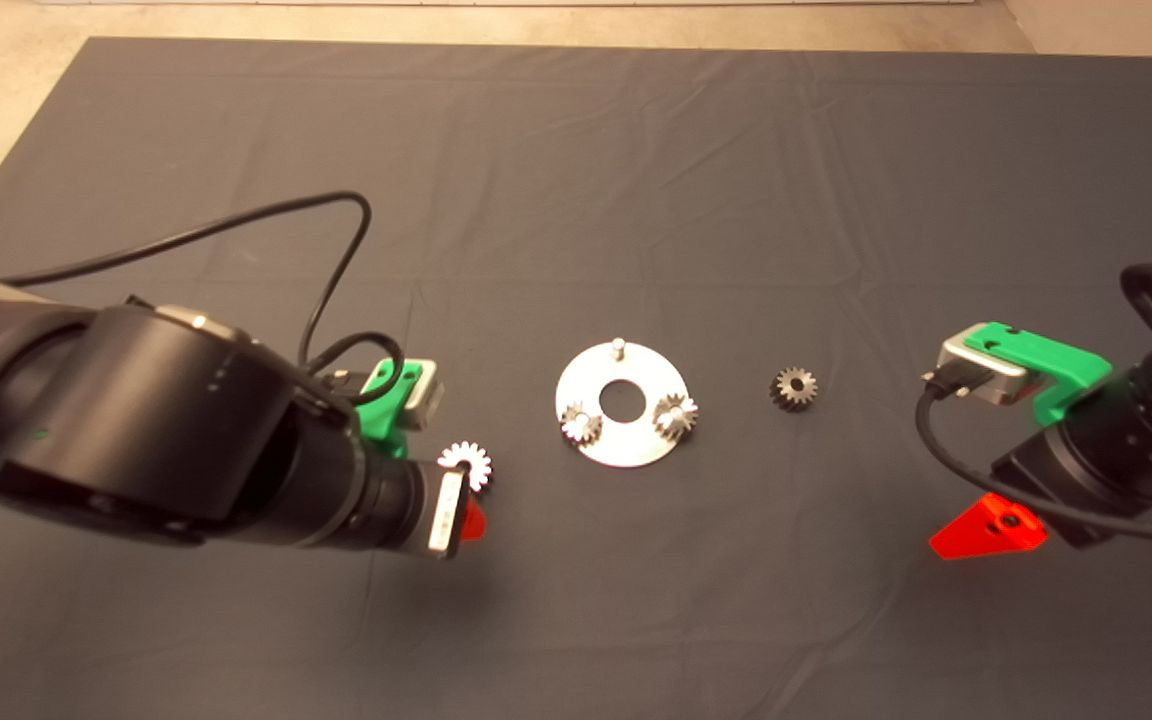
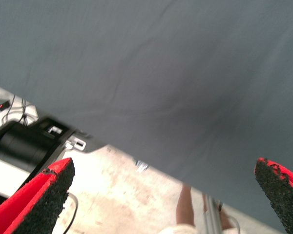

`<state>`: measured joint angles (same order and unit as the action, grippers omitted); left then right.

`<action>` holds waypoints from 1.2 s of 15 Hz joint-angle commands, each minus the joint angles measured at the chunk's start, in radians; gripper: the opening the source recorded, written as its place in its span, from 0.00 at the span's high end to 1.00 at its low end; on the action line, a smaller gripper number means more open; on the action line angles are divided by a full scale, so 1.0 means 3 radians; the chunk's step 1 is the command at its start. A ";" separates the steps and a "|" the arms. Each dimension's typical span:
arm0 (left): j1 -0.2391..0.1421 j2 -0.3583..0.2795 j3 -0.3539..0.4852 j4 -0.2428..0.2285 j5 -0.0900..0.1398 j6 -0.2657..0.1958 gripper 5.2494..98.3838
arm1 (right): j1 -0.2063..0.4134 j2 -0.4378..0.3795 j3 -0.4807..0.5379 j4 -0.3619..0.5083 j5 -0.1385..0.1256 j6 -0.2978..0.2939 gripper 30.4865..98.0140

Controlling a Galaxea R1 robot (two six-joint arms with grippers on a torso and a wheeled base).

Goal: Remove an incorrectly installed larger gear and replace it with the correct smaller gear

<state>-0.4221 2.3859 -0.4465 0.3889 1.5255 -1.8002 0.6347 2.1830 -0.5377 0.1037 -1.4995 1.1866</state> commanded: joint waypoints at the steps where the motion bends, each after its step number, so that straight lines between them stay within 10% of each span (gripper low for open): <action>1: -0.0356 -0.0046 0.0237 -0.0564 0.0442 -0.0105 0.27 | -0.0253 -0.0054 -0.0424 -0.0712 -0.0004 -0.0842 0.00; 5: -0.0372 -0.0104 0.0250 -0.0621 0.0442 -0.0099 0.22 | -0.0540 -0.0028 -0.0949 -0.1230 0.0087 -0.1475 0.00; 8: -0.0372 -0.0091 0.0257 -0.0621 0.0442 -0.0099 0.21 | -0.0668 -0.0018 -0.1259 -0.1265 0.0686 -0.1756 0.00; 18: -0.0372 -0.0217 0.0257 -0.0672 0.0442 -0.0101 0.16 | -0.0934 -0.0008 -0.1169 -0.2072 0.1274 -0.1808 0.00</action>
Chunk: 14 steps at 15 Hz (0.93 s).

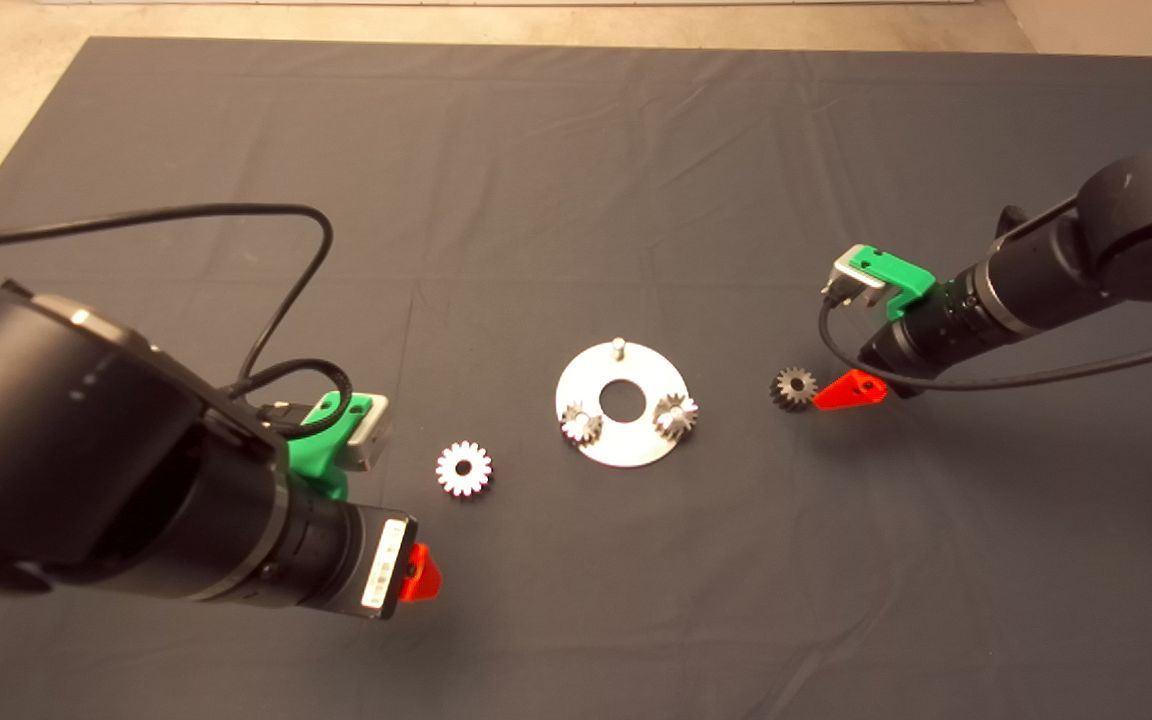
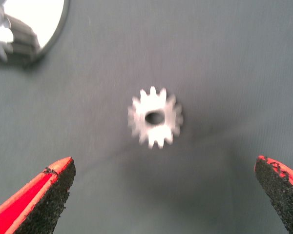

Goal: Remove an incorrectly installed larger gear and replace it with the correct smaller gear

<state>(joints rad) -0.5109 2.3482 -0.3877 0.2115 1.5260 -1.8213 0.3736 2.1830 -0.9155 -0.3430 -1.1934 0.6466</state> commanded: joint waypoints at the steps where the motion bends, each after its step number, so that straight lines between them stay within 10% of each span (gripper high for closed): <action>1: -0.0077 -0.0103 0.0061 -0.0081 0.0440 -0.0032 0.16 | -0.0064 -0.0003 0.0097 -0.0585 0.0256 -0.0008 0.00; 14: -0.0077 -0.0103 0.0076 -0.0096 0.0440 -0.0029 0.16 | -0.0362 -0.0177 0.0522 -0.1237 0.0256 -0.0008 0.00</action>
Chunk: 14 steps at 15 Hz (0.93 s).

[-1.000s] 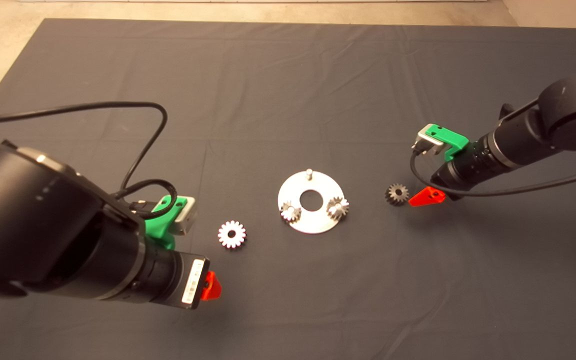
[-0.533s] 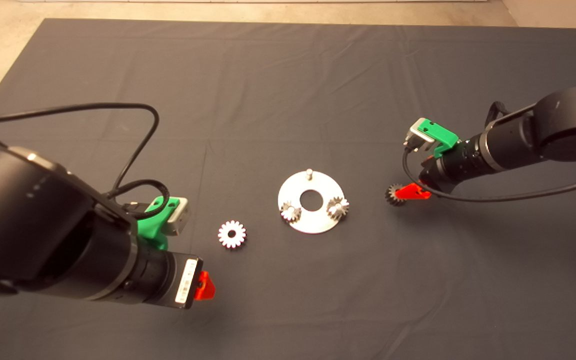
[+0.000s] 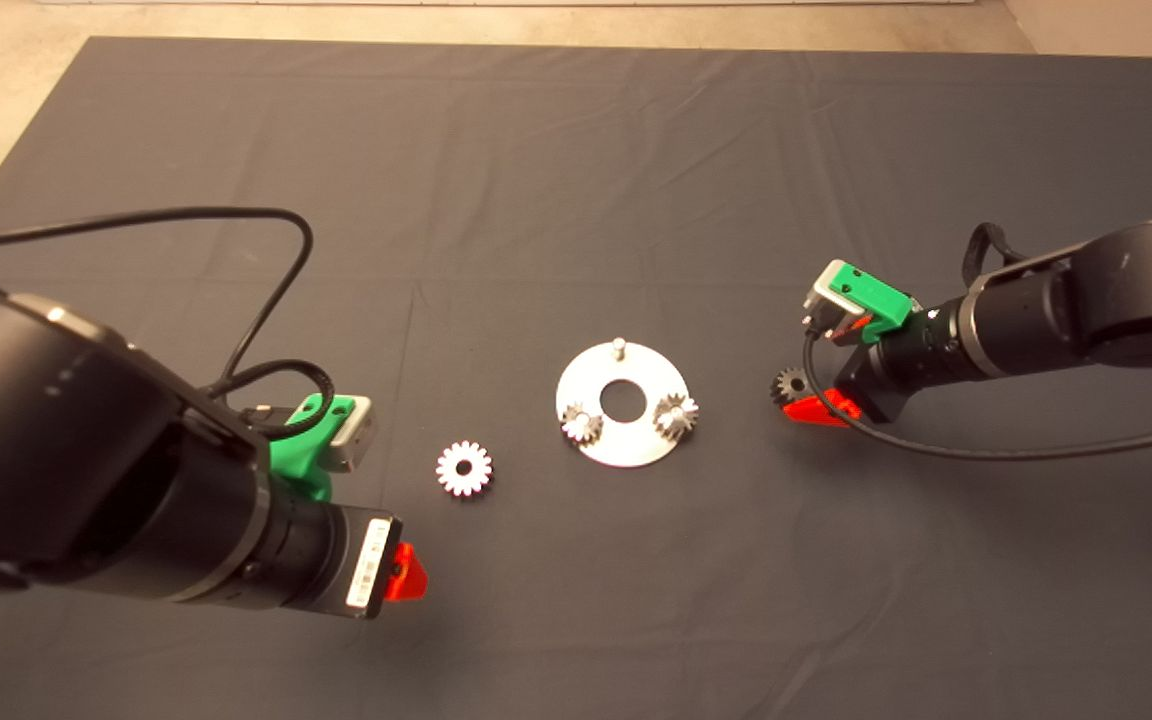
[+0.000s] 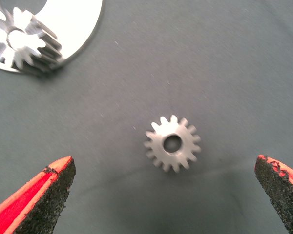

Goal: Remove an incorrectly installed larger gear and replace it with the correct smaller gear

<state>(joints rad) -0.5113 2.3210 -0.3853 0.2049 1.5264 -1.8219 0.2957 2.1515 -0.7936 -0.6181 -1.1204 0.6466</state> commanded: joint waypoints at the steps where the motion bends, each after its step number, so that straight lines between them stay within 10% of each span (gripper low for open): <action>1: -0.0072 -0.0013 0.0068 -0.0074 0.0439 -0.0027 0.16 | -0.0142 -0.0092 0.0115 -0.0362 0.0012 -0.0008 0.00; 14: -0.0070 -0.0002 0.0079 -0.0136 0.0439 -0.0032 0.16 | -0.0336 0.0000 -0.0068 -0.0670 0.0097 0.0079 0.00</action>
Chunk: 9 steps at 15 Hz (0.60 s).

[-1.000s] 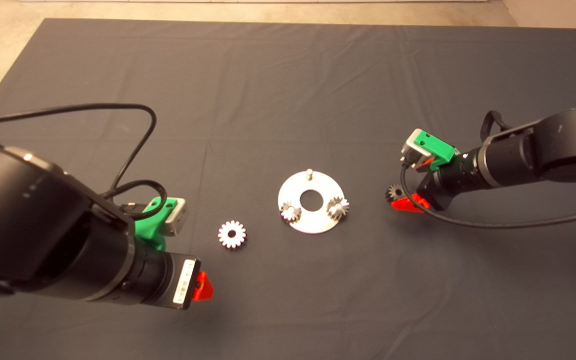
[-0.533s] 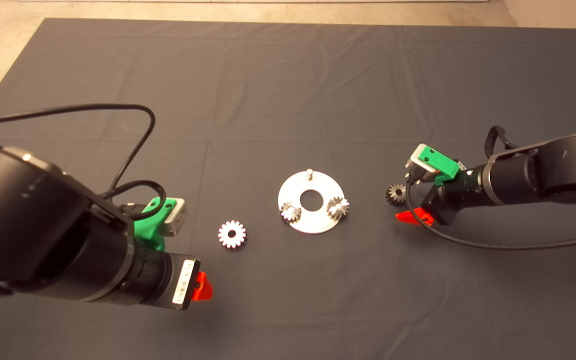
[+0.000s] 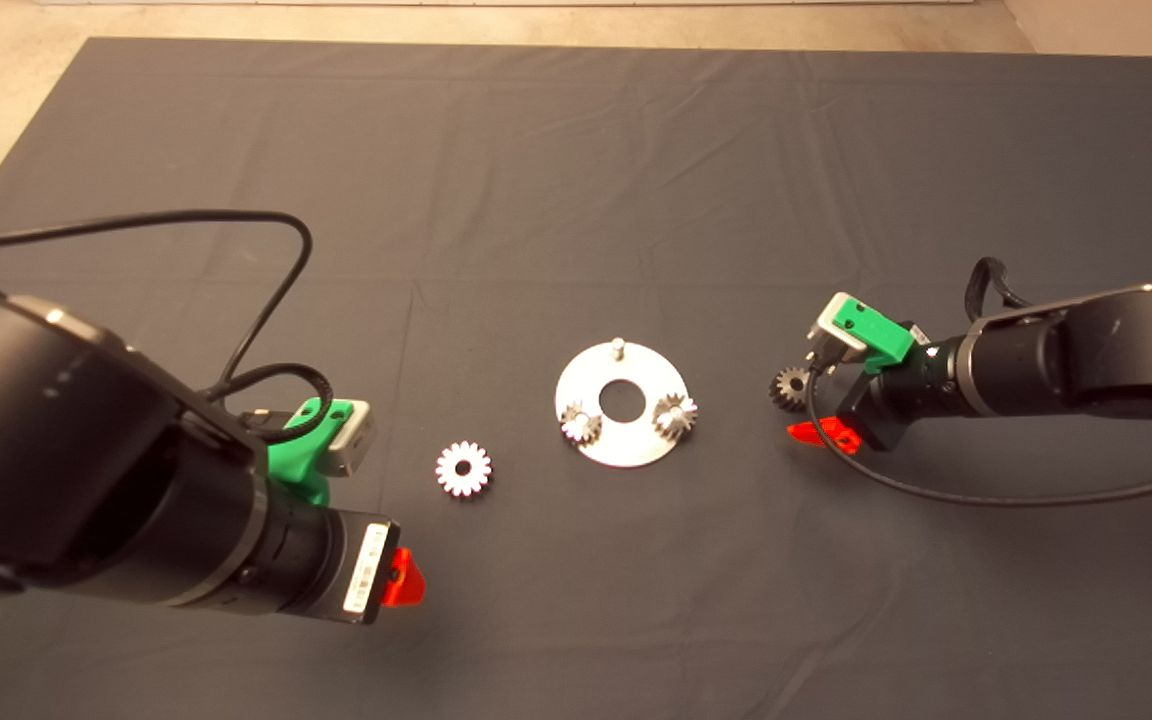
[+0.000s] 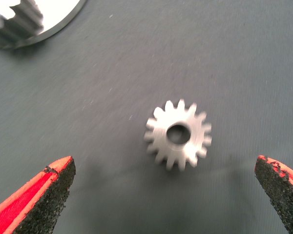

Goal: Remove an incorrectly installed larger gear and replace it with the correct smaller gear

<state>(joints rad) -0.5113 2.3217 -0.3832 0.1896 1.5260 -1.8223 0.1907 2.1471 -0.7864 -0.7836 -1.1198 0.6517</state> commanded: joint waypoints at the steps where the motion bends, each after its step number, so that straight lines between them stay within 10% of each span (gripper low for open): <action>1: -0.0070 -0.0005 0.0071 -0.0100 0.0440 -0.0031 0.16 | 0.0009 0.0032 -0.0148 -0.0118 0.0168 0.0067 0.00; 9: -0.0070 -0.0005 0.0082 -0.0115 0.0440 -0.0036 0.16 | -0.0073 0.0199 -0.0400 -0.0118 0.0261 0.0108 0.00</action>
<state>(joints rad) -0.5113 2.3211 -0.3777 0.1809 1.5260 -1.8251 0.1638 2.1988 -0.8855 -0.7923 -1.0587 0.6717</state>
